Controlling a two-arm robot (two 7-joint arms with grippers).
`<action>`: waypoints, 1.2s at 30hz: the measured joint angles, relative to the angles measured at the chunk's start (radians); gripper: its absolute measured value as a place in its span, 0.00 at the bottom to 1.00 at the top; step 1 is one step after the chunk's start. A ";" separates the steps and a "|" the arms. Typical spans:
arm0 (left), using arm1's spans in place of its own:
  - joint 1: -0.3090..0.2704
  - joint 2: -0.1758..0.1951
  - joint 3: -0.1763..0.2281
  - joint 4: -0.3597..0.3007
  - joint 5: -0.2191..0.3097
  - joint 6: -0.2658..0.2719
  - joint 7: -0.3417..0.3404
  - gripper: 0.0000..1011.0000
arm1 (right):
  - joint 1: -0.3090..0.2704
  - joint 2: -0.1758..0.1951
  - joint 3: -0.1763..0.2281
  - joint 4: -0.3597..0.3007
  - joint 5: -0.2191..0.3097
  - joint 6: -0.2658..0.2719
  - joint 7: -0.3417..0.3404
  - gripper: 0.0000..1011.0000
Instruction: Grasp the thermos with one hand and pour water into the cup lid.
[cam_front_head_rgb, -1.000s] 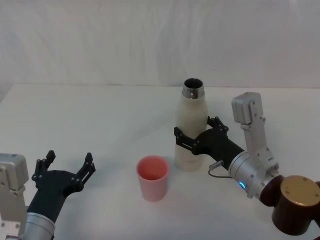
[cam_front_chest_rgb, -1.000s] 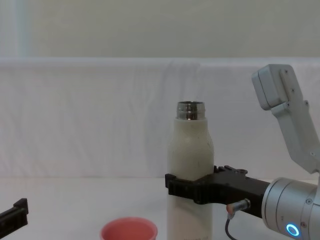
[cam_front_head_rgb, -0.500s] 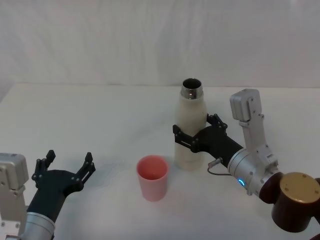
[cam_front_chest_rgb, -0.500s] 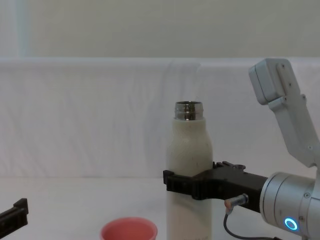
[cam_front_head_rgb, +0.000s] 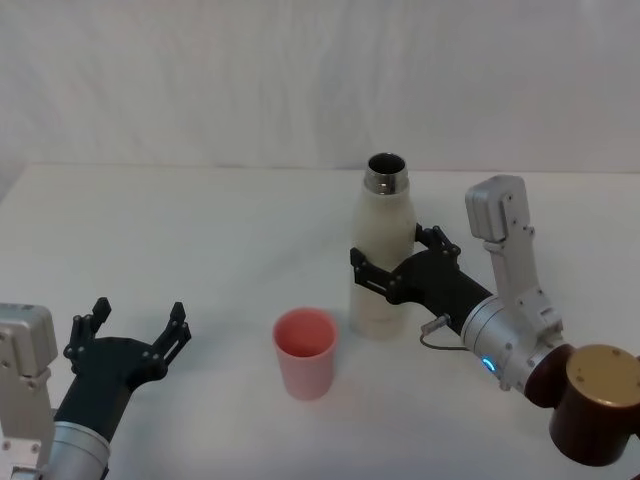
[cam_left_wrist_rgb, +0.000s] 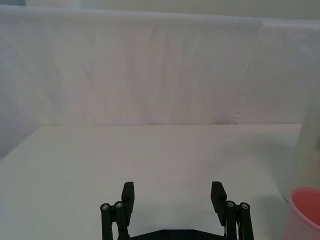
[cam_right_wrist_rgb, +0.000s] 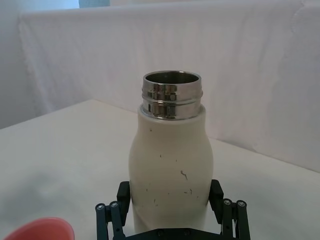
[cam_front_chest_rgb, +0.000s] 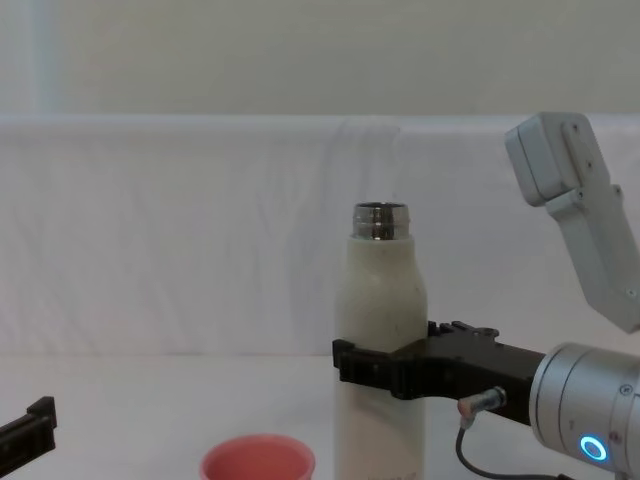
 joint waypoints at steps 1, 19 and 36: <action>0.000 0.000 0.000 0.000 0.000 0.000 0.000 0.99 | -0.003 0.002 0.001 -0.003 0.001 0.000 -0.001 0.99; 0.000 0.000 0.000 0.000 0.000 0.000 0.000 0.99 | -0.073 0.028 0.010 -0.073 0.019 0.002 -0.009 0.99; 0.000 0.000 0.000 0.000 0.000 0.000 0.000 0.99 | -0.211 0.076 0.038 -0.197 0.045 -0.002 -0.021 0.99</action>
